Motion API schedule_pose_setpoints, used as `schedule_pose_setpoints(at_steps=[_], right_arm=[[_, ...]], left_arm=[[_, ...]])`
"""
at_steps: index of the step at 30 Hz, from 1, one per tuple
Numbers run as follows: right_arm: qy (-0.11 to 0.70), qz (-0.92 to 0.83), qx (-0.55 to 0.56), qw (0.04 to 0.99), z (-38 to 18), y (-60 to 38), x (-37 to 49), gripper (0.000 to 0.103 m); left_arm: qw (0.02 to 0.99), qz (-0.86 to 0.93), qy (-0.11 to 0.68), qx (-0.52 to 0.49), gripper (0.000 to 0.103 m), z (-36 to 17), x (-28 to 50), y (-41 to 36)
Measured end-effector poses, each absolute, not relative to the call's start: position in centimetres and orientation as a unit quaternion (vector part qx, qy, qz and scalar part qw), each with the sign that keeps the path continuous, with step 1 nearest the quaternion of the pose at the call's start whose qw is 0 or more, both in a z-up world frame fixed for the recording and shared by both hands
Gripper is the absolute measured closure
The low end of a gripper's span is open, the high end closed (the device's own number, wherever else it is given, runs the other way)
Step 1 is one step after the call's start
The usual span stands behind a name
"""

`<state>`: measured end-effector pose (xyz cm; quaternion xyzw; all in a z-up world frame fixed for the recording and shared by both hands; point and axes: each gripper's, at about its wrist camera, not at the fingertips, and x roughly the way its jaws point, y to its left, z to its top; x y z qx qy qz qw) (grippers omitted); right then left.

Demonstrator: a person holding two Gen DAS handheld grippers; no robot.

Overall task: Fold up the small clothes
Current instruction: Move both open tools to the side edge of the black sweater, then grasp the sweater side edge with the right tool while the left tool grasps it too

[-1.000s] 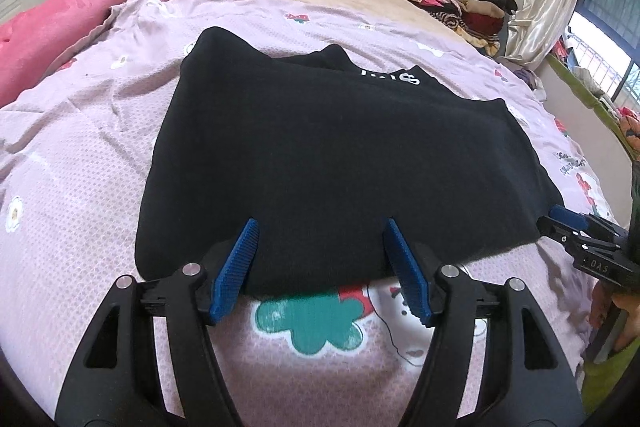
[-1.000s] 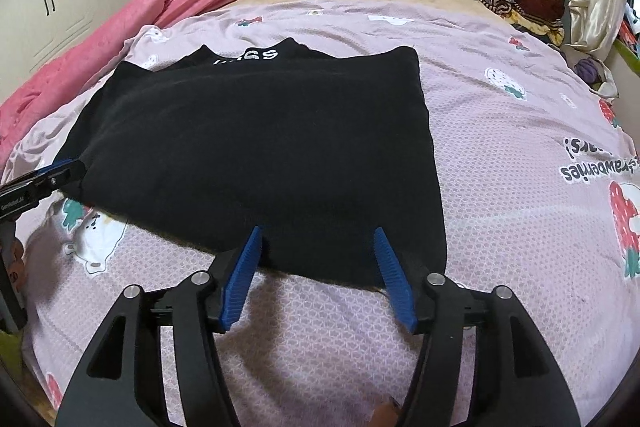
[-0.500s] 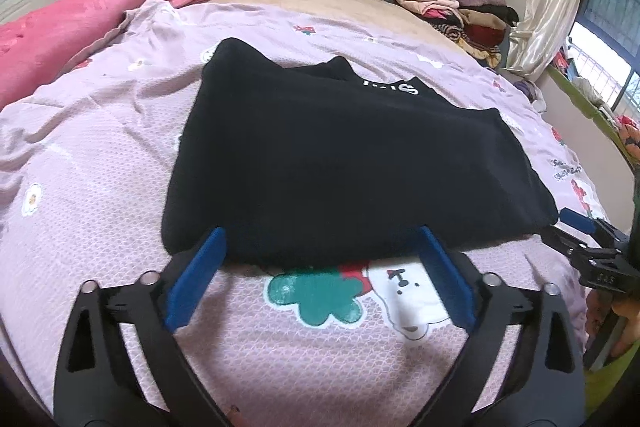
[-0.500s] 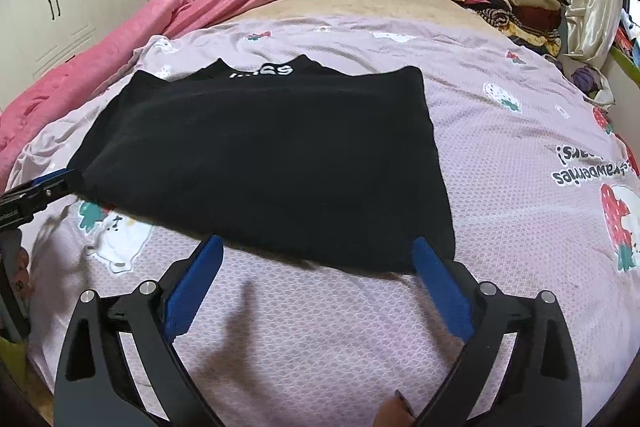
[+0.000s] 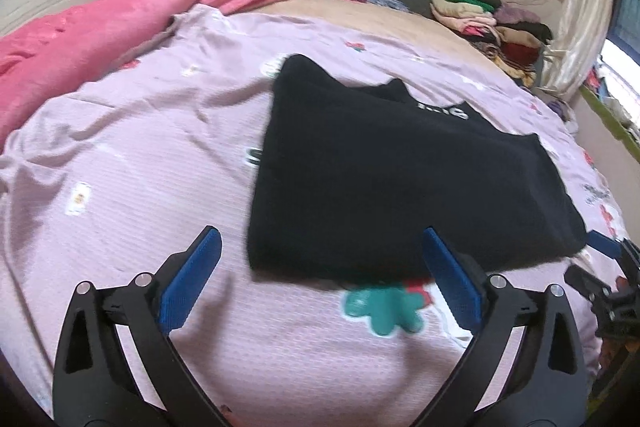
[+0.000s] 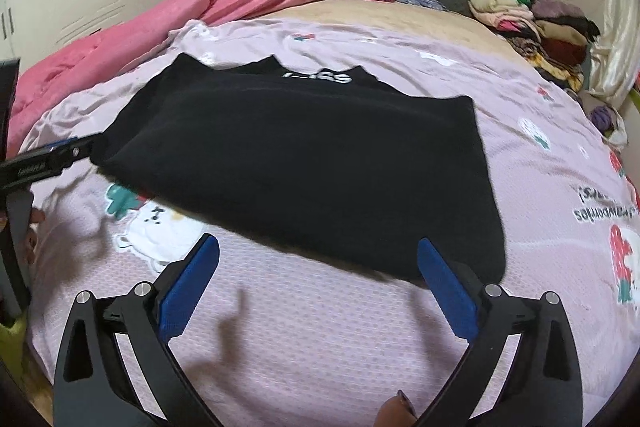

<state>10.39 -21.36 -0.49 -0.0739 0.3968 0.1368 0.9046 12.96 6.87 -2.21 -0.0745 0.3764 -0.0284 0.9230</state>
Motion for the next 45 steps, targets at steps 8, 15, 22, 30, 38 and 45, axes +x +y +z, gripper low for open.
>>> schedule_pose_setpoints(at_steps=[8,15,22,30,38,45], right_arm=[[0.389,0.175,-0.104,0.898,-0.5,-17.0,10.5,0.005],[0.373,0.212,-0.15,0.891,-0.6,-12.4,10.5,0.005],[0.369,0.236,-0.198,0.877,-2.0,-7.7,11.0,0.004],[0.359,0.234,-0.247,0.869,-3.9,-4.0,12.1,0.004],[0.347,0.213,-0.286,0.868,-5.3,-1.6,14.4,0.004],[0.326,0.192,-0.306,0.874,-5.8,0.1,16.3,0.004]], left_arm=[[0.922,-0.006,0.377,-0.09,0.01,-2.2,13.3,9.2],[0.92,0.011,0.378,-0.101,0.01,-2.2,14.1,11.0],[0.923,0.027,0.378,-0.072,0.01,-2.2,15.5,11.5],[0.919,0.032,0.39,-0.056,0.01,-2.7,17.1,12.0],[0.912,0.027,0.403,-0.076,0.01,-3.1,18.7,13.5],[0.906,0.039,0.412,-0.09,0.01,-3.4,20.8,15.1]])
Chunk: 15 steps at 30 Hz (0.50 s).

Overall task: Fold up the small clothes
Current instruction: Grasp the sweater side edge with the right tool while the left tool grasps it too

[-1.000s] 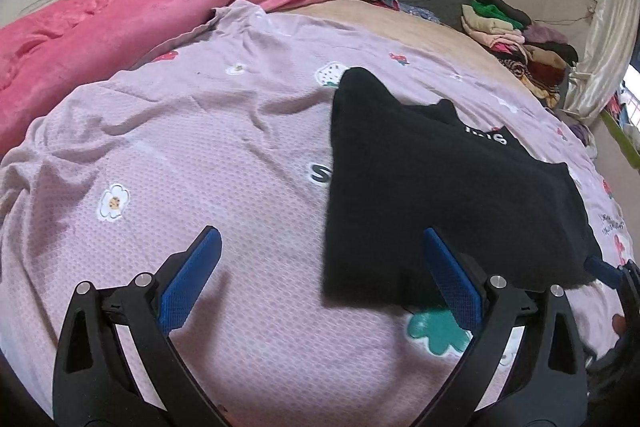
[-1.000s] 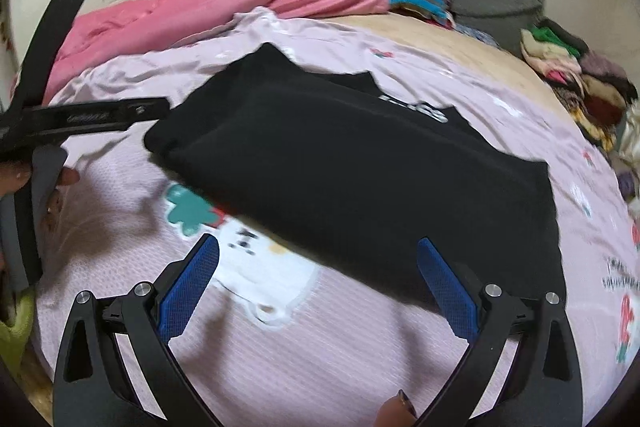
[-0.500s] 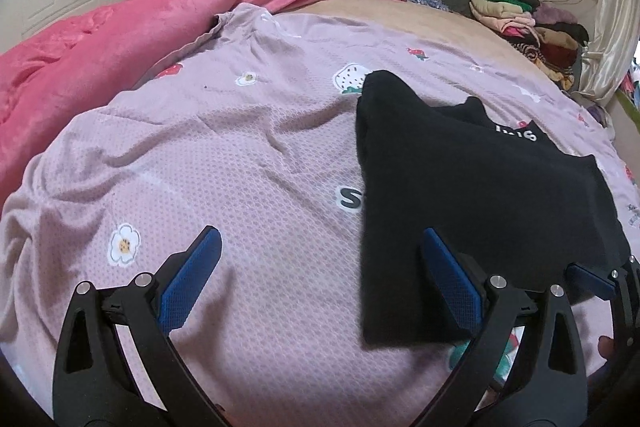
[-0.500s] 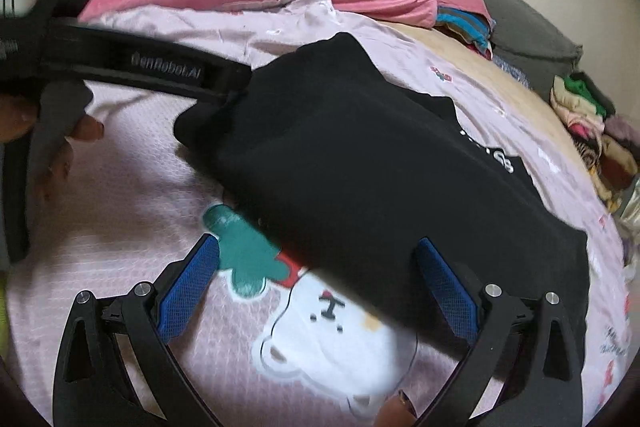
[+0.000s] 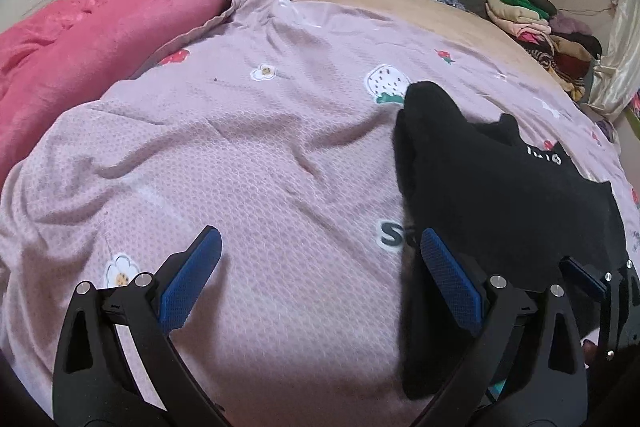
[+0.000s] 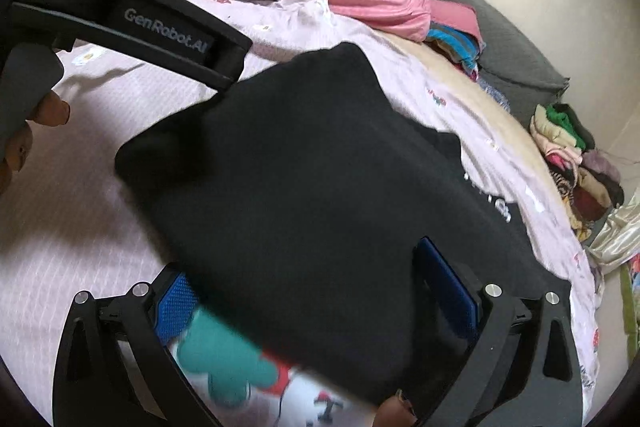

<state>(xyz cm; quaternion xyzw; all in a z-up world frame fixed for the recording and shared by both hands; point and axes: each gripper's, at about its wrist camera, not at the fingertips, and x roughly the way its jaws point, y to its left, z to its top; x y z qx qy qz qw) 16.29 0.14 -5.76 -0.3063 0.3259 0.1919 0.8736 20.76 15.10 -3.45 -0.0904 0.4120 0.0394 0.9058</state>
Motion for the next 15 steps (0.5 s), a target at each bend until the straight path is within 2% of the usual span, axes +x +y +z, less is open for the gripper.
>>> schedule_pose_setpoints(at_steps=[3,4,5,9,11,15], right_arm=[[0.305,0.176,-0.322,0.879,-5.9,0.8,16.8,0.006],[0.298,0.172,-0.325,0.881,-5.9,0.9,16.9,0.009],[0.29,0.169,-0.327,0.883,-5.8,0.9,17.0,0.024],[0.268,0.179,-0.323,0.89,-5.1,0.5,16.4,0.049],[0.255,0.191,-0.315,0.894,-4.6,0.2,16.0,0.069],[0.242,0.203,-0.292,0.903,-3.6,-0.8,15.7,0.079]], left_arm=[[0.902,0.032,0.416,-0.107,0.01,-3.6,21.4,15.3],[0.902,0.027,0.416,-0.114,0.01,-3.6,21.7,15.3],[0.901,0.02,0.416,-0.121,0.01,-3.5,21.8,15.3],[0.897,-0.01,0.41,-0.162,0.01,-3.0,22.5,15.1],[0.893,-0.024,0.413,-0.176,0.01,-2.8,23.1,14.8],[0.864,-0.079,0.433,-0.246,0.01,-3.4,24.6,14.5]])
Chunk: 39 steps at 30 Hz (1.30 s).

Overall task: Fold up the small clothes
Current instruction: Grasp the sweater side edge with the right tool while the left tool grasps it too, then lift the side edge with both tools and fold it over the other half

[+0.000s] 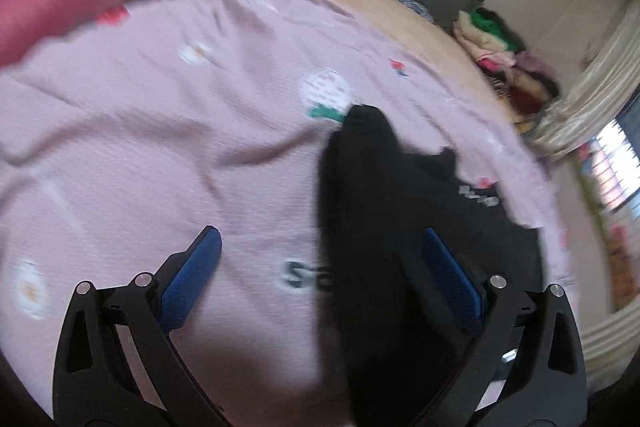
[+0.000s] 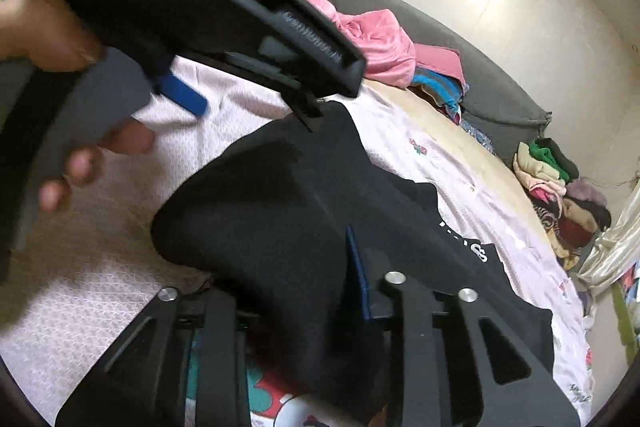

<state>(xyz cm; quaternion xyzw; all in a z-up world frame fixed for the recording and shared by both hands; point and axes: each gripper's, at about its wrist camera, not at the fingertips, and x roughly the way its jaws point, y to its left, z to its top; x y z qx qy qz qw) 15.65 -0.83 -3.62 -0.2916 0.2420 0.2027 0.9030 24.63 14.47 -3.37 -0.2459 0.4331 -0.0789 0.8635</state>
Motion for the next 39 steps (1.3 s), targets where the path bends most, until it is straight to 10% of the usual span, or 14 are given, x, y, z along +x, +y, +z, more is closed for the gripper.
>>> schedule_pose_setpoints(at_steps=[10,12,17,39], right_arm=[[0.239,0.222,-0.237,0.915,-1.7,-4.1,15.1,0.083],[0.235,0.221,-0.232,0.917,-1.2,-4.7,14.9,0.083],[0.222,0.209,-0.22,0.927,-0.3,-6.4,13.9,0.084],[0.217,0.18,-0.092,0.955,2.6,-13.2,10.0,0.085]], left_arm=[[0.828,-0.104,0.475,-0.279,0.011,-4.7,26.8,11.7],[0.824,-0.118,0.474,-0.288,0.051,-4.4,26.9,11.0],[0.833,-0.145,0.457,-0.276,0.081,-2.7,26.3,8.3],[0.87,-0.16,0.422,-0.198,0.084,3.3,23.8,1.0]])
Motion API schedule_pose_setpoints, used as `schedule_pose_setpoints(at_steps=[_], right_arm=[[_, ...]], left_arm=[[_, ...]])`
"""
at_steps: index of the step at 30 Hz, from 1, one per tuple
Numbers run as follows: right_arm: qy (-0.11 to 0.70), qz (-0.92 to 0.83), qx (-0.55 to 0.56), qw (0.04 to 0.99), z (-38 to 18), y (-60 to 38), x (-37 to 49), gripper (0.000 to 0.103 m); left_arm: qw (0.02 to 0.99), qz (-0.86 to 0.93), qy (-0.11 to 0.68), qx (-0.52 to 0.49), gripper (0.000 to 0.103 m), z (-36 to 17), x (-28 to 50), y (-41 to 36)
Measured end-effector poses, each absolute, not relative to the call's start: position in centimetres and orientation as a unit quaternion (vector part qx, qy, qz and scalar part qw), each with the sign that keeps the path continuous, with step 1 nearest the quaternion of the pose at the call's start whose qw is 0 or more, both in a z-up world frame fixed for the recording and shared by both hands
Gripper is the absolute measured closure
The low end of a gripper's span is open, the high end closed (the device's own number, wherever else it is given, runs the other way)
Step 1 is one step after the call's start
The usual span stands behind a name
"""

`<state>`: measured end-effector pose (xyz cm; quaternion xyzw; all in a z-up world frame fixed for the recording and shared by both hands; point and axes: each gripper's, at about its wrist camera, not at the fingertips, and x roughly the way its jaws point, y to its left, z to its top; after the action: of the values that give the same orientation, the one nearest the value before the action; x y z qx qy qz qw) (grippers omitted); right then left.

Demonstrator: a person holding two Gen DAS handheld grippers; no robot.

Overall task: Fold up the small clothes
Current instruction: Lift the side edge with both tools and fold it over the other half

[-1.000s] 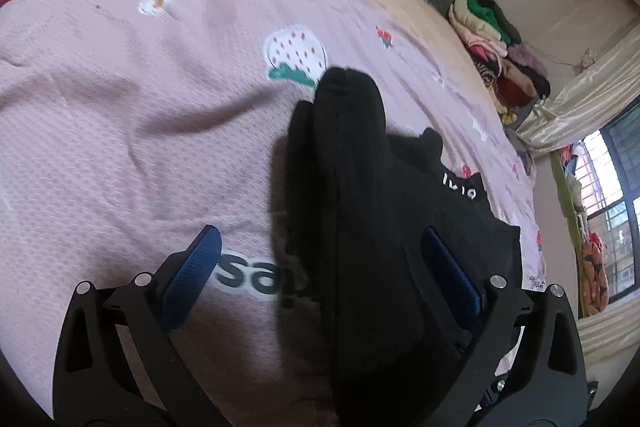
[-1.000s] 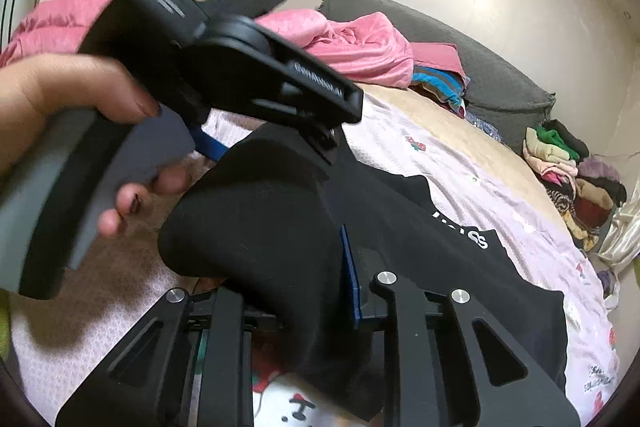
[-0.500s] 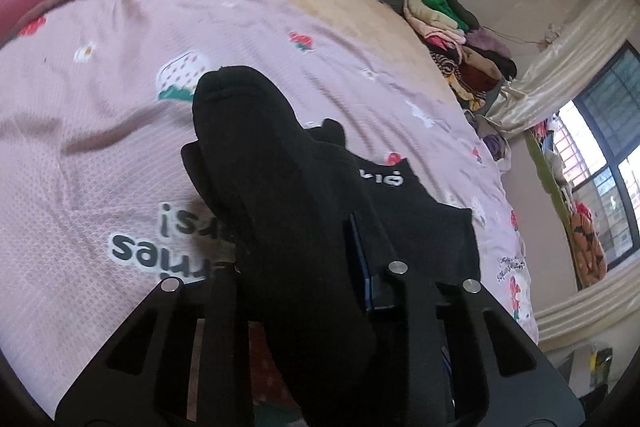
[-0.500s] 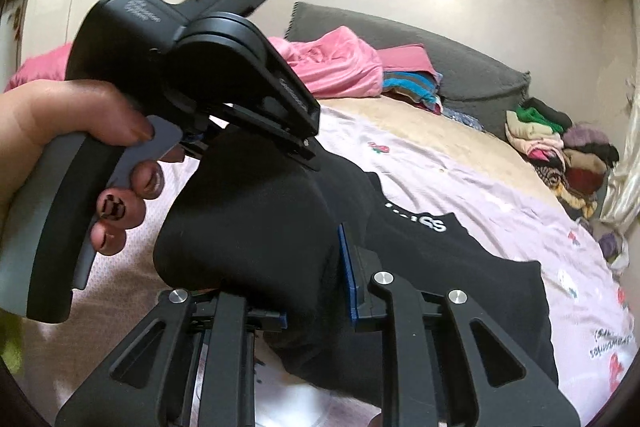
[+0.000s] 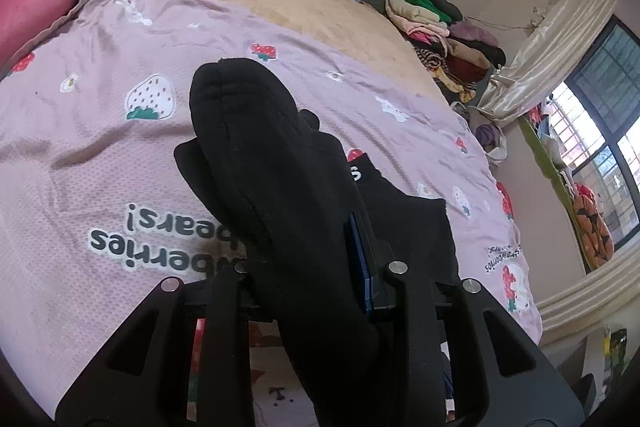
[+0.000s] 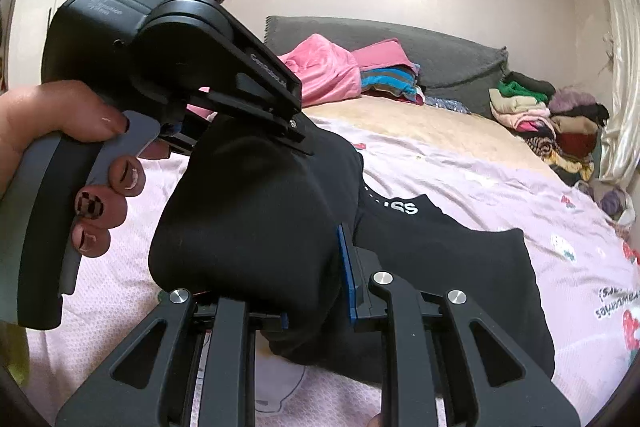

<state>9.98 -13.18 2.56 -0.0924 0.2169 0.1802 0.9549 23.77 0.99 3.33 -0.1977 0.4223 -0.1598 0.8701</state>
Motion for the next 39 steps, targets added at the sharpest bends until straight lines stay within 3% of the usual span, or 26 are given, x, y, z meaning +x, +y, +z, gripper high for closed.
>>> schedule_pose_setpoints(at_steps=[26,39], right_arm=[[0.238,0.156,-0.007,0.959,2.6,-20.2,10.6,0.086],[0.29,0.162,0.102,0.938,0.0,-25.8,11.4,0.086]], left_arm=[[0.869,-0.176,0.436,-0.154,0.084,4.3,24.4,-6.8],[0.857,-0.172,0.471,-0.118,0.08,2.3,25.8,-12.6]])
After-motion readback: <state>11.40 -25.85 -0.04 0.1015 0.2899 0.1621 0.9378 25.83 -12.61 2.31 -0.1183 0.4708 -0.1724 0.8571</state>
